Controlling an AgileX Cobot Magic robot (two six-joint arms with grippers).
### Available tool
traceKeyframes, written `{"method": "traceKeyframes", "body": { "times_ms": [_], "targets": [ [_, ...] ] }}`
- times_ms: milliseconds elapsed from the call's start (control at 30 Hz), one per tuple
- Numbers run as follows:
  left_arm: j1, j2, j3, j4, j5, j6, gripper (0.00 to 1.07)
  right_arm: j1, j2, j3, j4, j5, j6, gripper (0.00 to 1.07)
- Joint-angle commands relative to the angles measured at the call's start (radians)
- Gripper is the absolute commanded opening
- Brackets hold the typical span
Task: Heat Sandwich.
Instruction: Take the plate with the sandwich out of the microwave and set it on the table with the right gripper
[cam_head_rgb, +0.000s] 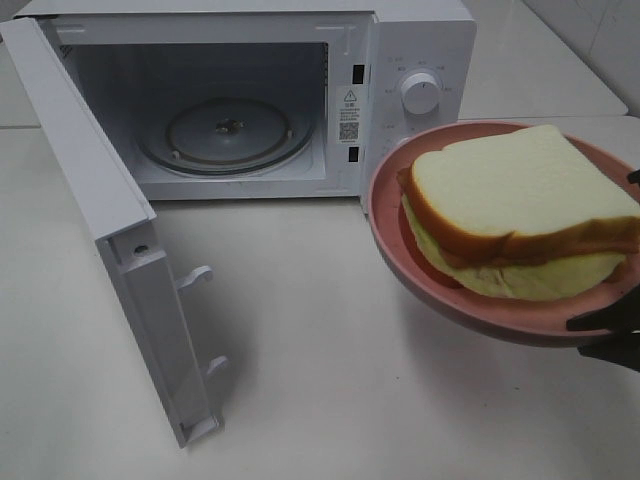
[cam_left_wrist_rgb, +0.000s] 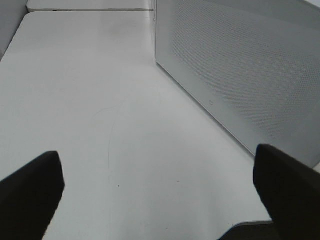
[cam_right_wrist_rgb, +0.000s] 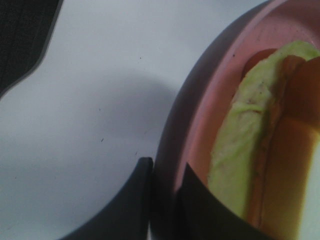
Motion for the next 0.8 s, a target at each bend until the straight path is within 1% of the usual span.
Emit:
{"method": "traceKeyframes", "body": {
  "times_ms": [33,67,167,200,233,333,467,500,567,667,733,800],
  "targets": [
    [0.002,-0.006,0.001,-0.002,-0.012,-0.003,0.97,-0.002,-0.013,-0.003,-0.115,-0.008,0.160,0.01],
    [0.002,-0.006,0.001,-0.002,-0.012,-0.003,0.97,-0.002,-0.013,-0.003,-0.115,-0.008,0.160,0.01],
    [0.002,-0.006,0.001,-0.002,-0.012,-0.003,0.97,-0.002,-0.013,-0.003,-0.191,-0.003,0.270,0.01],
    [0.002,-0.006,0.001,-0.002,-0.012,-0.003,0.97,-0.002,-0.013,-0.003,-0.234,0.002,0.328,0.01],
    [0.002,-0.006,0.001,-0.002,-0.012,-0.003,0.97,-0.002,-0.013,-0.003,-0.234,0.002,0.328,0.01],
    [0.002,-0.006,0.001,-0.002,-0.012,-0.003,0.97,-0.002,-0.013,-0.003,-0.301,0.021,0.430,0.01],
    [0.002,-0.006,0.001,-0.002,-0.012,-0.003,0.97,-0.002,-0.013,-0.003,-0.332,0.047,0.504,0.01],
    [0.002,-0.006,0.001,-0.002,-0.012,-0.003,0.97,-0.002,-0.013,-0.003,-0.353,0.083,0.560,0.01],
    [0.002,-0.006,0.001,-0.002,-0.012,-0.003,0.97,-0.002,-0.013,-0.003,-0.361,0.099,0.579,0.01],
    [0.002,-0.006,0.001,-0.002,-0.012,-0.003,0.97,-0.002,-0.013,-0.003,-0.416,0.160,0.674,0.01],
    [0.002,-0.006,0.001,-0.002,-0.012,-0.003,0.97,-0.002,-0.013,-0.003,-0.427,0.171,0.695,0.01],
    [0.002,-0.006,0.001,-0.002,-0.012,-0.003,0.97,-0.002,-0.013,-0.003,-0.445,0.194,0.767,0.01]
  ]
}}
